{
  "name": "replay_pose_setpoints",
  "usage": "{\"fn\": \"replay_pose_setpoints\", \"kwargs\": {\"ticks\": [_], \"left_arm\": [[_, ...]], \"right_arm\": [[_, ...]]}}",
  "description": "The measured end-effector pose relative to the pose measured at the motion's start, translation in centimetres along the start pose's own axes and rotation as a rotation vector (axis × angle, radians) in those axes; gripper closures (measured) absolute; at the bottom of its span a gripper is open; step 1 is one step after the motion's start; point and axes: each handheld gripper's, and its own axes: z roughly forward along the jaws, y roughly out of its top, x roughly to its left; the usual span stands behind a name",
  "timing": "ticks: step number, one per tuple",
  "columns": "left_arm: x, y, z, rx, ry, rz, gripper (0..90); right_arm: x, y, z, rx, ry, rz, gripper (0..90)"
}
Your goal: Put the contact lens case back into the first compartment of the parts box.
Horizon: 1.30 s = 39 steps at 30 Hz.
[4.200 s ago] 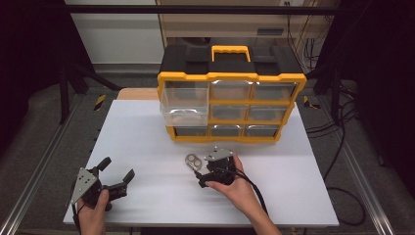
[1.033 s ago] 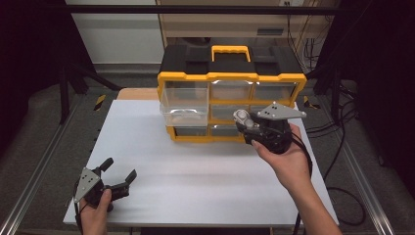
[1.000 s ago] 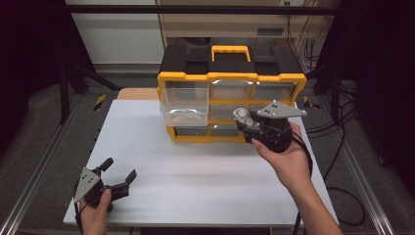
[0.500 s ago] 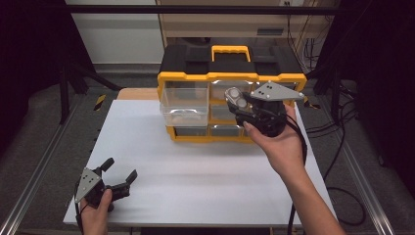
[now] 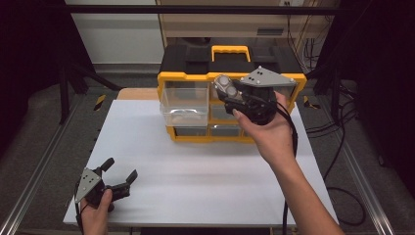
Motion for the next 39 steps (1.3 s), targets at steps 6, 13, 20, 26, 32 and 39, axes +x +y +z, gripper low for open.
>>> {"fn": "replay_pose_setpoints", "kwargs": {"ticks": [6,13,20,26,32,39], "left_arm": [[0.0,0.0,0.0,-0.002,0.004,-0.003,2.3],[0.0,0.0,0.0,-0.001,0.002,-0.002,2.3],[0.0,0.0,0.0,-0.001,0.001,-0.001,2.3],[0.0,0.0,0.0,-0.002,0.0,-0.001,2.3],[0.0,0.0,0.0,-0.002,-0.001,-0.001,2.3],[0.0,0.0,0.1,-0.001,-0.002,0.0,2.3]], "right_arm": [[0.4,0.9,0.5,-0.013,0.009,-0.003,49.2],[0.8,1.3,0.7,-0.041,0.019,-0.009,49.2],[1.3,1.8,1.3,-0.033,0.025,-0.024,49.2],[1.8,2.0,1.7,-0.027,0.034,-0.035,49.2],[2.1,2.0,1.9,-0.024,0.042,-0.036,49.2],[2.3,1.9,2.1,-0.022,0.05,-0.039,49.2]]}}
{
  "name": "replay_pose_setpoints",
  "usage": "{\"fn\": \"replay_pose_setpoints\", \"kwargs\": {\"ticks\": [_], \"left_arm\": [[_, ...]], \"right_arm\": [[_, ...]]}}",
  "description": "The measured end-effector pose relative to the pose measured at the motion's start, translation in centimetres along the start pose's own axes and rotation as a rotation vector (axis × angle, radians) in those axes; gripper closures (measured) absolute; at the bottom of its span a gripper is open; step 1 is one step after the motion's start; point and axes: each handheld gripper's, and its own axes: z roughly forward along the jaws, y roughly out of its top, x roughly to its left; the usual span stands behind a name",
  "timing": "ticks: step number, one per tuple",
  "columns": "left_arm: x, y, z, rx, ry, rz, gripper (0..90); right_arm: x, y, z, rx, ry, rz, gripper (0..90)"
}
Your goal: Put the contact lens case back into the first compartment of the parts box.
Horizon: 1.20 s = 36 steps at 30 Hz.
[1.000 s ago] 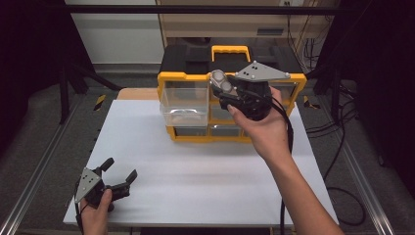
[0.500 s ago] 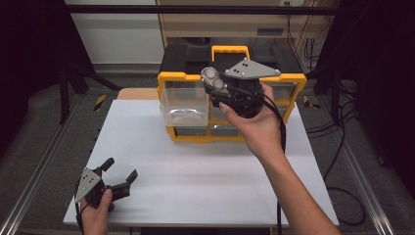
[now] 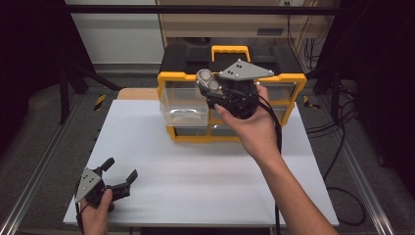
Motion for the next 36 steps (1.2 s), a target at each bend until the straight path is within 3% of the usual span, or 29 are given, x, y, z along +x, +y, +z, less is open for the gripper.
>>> {"fn": "replay_pose_setpoints", "kwargs": {"ticks": [36], "left_arm": [[-0.08,0.0,0.07,0.001,-0.004,0.0,2.4]], "right_arm": [[0.74,-0.12,0.76,-0.002,0.027,0.012,49.2]]}}
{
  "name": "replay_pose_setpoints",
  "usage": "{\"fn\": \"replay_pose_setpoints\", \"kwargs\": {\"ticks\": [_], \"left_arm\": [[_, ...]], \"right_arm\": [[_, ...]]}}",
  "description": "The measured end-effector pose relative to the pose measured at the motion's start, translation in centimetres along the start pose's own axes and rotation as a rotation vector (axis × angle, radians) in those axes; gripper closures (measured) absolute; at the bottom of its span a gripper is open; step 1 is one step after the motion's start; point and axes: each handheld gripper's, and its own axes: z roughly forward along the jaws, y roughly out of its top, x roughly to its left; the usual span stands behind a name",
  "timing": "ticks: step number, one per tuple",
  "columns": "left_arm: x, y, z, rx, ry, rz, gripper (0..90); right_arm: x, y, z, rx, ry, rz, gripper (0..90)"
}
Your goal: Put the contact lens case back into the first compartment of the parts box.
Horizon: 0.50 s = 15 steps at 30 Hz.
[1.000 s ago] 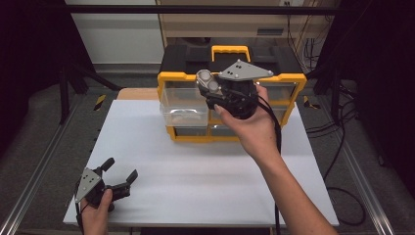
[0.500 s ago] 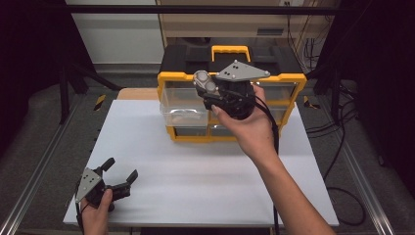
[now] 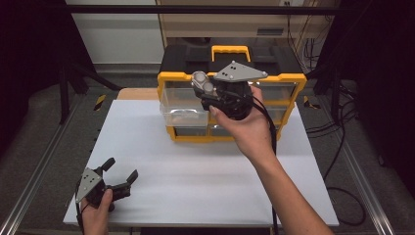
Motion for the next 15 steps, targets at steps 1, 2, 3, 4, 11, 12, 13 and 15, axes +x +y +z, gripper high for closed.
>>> {"fn": "replay_pose_setpoints", "kwargs": {"ticks": [1,2,3,4,11,12,13,15], "left_arm": [[0.0,0.0,0.0,0.0,0.0,0.0,2.4],[-0.01,0.0,0.0,0.0,0.0,0.0,2.3],[-0.01,0.0,0.0,0.0,0.0,0.001,2.4],[-0.01,0.0,0.0,0.0,0.0,0.0,2.4],[-0.01,0.0,0.0,0.0,0.0,0.001,2.4],[-0.01,0.0,0.01,0.0,0.0,0.0,2.4],[-0.01,0.0,0.01,0.001,0.0,0.001,2.4],[-0.02,0.01,0.02,0.002,-0.001,0.002,2.4]], "right_arm": [[0.0,0.0,0.0,0.0,0.0,0.0,49.2],[0.02,0.0,0.02,0.0,0.001,0.0,49.2],[0.06,0.0,0.04,0.0,0.003,0.0,49.2],[0.06,0.0,0.04,0.0,0.003,0.0,49.2],[0.16,0.04,0.11,-0.002,0.006,-0.001,49.2],[0.18,0.04,0.12,-0.002,0.008,-0.002,49.2],[0.2,0.05,0.12,-0.002,0.011,-0.001,49.2],[0.26,0.08,0.14,-0.004,0.012,0.0,49.2]]}}
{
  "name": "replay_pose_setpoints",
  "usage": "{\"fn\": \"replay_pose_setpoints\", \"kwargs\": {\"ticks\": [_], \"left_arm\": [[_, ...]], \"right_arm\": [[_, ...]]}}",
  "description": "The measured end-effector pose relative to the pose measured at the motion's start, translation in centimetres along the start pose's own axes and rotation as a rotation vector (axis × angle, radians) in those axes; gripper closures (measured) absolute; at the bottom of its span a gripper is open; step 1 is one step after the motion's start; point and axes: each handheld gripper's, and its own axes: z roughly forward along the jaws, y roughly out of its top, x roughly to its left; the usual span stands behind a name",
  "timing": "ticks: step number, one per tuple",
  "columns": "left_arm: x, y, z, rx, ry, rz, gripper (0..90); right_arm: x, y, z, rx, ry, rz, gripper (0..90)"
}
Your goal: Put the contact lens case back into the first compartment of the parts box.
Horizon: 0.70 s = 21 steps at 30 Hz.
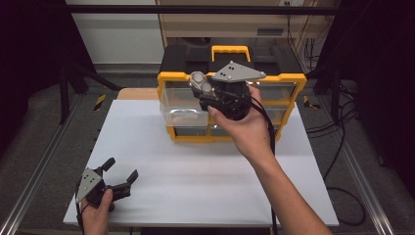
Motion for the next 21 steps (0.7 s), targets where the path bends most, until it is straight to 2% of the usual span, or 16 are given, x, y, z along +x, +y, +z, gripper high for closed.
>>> {"fn": "replay_pose_setpoints", "kwargs": {"ticks": [21], "left_arm": [[-0.01,-0.01,0.04,0.001,0.001,0.001,2.4]], "right_arm": [[0.2,0.11,0.11,-0.006,0.009,0.001,49.2]]}}
